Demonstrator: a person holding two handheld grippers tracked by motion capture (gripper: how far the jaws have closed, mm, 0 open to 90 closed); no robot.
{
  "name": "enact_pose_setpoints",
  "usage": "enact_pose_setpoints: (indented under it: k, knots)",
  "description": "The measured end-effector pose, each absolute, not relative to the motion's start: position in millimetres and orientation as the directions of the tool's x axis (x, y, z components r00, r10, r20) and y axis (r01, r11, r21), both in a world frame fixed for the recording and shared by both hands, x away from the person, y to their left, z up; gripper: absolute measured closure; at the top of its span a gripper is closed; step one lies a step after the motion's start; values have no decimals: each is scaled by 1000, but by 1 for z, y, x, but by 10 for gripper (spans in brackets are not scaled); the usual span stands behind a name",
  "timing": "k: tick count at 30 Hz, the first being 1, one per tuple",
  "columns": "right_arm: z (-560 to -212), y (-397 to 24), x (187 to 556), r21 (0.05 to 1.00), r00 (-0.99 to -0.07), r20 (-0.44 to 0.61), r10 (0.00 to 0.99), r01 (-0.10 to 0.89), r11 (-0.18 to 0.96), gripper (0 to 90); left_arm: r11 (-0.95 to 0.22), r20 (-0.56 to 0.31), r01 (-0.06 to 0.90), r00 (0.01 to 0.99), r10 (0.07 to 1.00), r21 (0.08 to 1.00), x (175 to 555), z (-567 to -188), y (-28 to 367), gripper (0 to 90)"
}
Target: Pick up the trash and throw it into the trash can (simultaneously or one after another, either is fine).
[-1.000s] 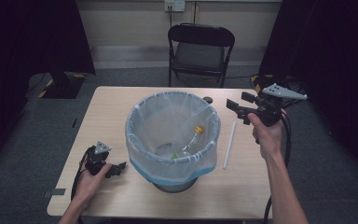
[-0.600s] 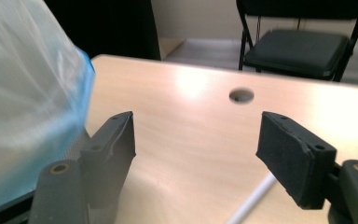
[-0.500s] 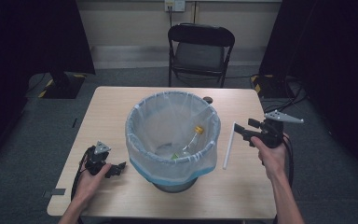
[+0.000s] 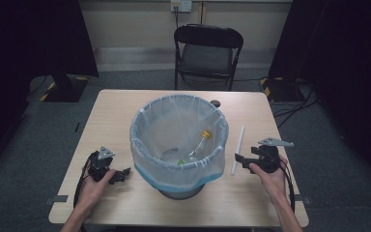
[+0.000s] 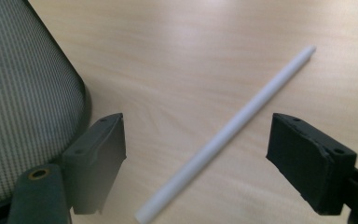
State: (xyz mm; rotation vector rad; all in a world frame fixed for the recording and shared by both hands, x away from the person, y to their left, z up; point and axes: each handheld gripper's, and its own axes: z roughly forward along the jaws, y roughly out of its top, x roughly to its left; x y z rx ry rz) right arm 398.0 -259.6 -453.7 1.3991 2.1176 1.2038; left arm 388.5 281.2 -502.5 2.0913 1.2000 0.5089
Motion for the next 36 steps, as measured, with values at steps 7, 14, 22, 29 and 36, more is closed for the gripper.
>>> enact_pose_setpoints:
  k: [7, 14, 22, 29, 36]
  knots:
    - [-481, -253, 388, 731, -456, 124, 881, 643, 230, 211, -357, 7, 606, 502, 865, 711, 388, -503, 281, 3]
    - [-487, -250, 392, 737, -451, 102, 887, 633, 237, 246, -357, 7, 606, 502, 865, 711, 388, -503, 281, 3]
    - [-493, -242, 395, 719, -462, 57, 885, 634, 285, 309, -357, 6, 606, 502, 865, 711, 388, -503, 281, 3]
    - [-490, -246, 397, 707, -453, -6, 891, 628, 324, 581, -357, 7, 606, 502, 865, 711, 388, -503, 281, 3]
    - [-487, -250, 400, 693, -453, -4, 892, 642, 329, 780, -357, 6, 606, 502, 865, 711, 388, -503, 281, 3]
